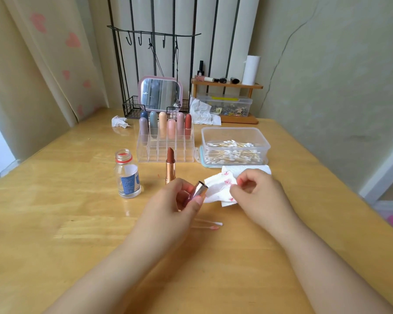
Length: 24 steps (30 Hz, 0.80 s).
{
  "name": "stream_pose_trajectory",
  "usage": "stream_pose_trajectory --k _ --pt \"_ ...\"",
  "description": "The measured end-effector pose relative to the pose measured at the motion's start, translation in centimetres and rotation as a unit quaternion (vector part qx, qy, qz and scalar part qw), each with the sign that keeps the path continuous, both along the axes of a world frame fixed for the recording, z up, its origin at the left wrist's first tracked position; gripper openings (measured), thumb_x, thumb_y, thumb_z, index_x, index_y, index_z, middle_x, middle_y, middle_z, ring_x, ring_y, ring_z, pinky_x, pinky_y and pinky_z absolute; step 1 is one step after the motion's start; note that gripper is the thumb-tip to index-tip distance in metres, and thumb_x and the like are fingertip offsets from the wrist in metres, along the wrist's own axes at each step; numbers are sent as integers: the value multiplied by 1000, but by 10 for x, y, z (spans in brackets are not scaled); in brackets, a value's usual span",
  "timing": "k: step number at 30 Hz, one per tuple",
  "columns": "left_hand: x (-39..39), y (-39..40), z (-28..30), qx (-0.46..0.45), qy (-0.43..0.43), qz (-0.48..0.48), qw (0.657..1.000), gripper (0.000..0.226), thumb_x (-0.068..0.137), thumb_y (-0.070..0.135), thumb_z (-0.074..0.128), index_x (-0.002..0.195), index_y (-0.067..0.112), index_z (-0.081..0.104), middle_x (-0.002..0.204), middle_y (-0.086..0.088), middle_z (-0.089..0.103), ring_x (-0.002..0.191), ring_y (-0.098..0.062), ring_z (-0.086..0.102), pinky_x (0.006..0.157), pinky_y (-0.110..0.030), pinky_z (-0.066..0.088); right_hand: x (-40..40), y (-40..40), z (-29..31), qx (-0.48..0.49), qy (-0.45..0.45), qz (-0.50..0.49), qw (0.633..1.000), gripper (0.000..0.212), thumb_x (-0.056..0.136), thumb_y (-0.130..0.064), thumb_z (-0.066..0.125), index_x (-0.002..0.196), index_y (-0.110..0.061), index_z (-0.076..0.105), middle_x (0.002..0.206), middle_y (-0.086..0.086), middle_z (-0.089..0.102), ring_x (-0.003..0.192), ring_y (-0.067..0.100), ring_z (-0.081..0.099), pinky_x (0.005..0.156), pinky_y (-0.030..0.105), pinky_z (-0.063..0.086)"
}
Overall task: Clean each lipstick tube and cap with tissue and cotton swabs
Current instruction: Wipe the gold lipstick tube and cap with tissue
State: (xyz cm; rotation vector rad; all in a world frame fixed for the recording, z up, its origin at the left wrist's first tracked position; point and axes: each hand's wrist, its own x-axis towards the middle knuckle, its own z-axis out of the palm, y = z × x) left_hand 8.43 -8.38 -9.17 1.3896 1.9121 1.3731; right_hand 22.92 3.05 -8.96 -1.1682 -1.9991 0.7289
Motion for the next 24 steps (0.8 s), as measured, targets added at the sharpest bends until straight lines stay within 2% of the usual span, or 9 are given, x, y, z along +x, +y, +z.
stream_pose_trajectory --k 2,4,6,8,12,15,19,22,24 --pt "0 0 1 3 -96 -29 995 2 89 24 60 87 23 61 79 1 69 80 -18 65 77 -35 52 8 -8 9 -68 108 63 990 21 78 1 62 64 -10 50 76 -12 67 79 2 63 61 16 41" --pt "2 -1 5 4 -207 -75 975 8 89 20 60 89 13 62 81 -2 69 80 -16 65 76 -30 55 12 -14 13 -124 183 129 967 30 77 10 59 61 -11 46 80 -11 71 91 -2 64 62 13 43" --pt "4 -3 8 17 -325 -127 937 18 82 19 61 91 3 61 81 -7 67 76 -17 65 68 -26 56 12 -19 16 -152 213 176 949 26 70 8 59 60 -10 44 88 -4 72 80 3 64 57 14 43" --pt "4 -3 10 40 -383 -143 912 24 75 20 63 91 1 62 81 -8 67 71 -17 66 63 -23 54 11 -23 18 -176 220 208 937 15 64 3 52 60 -8 43 88 3 69 66 5 61 51 16 42" --pt "-2 -1 7 52 -320 -128 937 24 78 22 73 95 6 67 87 -9 68 82 -22 59 83 -37 44 12 -26 21 -222 195 244 924 11 65 -4 58 76 -4 54 76 0 63 65 8 58 60 20 45" --pt "1 -2 5 46 -257 -130 956 18 85 18 66 99 6 65 84 -5 67 80 -16 57 77 -28 43 11 -27 23 -244 188 228 924 9 80 -18 68 87 -12 65 77 -4 68 77 11 62 75 26 48" --pt "9 -2 2 24 -187 -162 969 24 84 26 65 100 8 63 95 -16 67 88 -17 61 81 -31 46 10 -27 21 -198 187 209 939 9 91 -12 58 90 -10 68 72 -7 71 71 3 64 69 17 48" --pt "9 -3 4 26 -202 -135 970 13 89 17 61 99 9 63 89 0 69 80 -4 61 68 -13 44 12 -22 18 -120 192 162 961 9 88 -7 63 88 -13 70 83 3 73 80 9 64 76 26 49" --pt "6 -2 2 32 -186 -103 977 8 87 20 61 95 18 64 83 10 68 79 -2 59 63 -11 40 13 -20 17 -83 211 126 966 15 87 -6 64 81 -18 70 77 15 66 73 13 57 63 23 50"
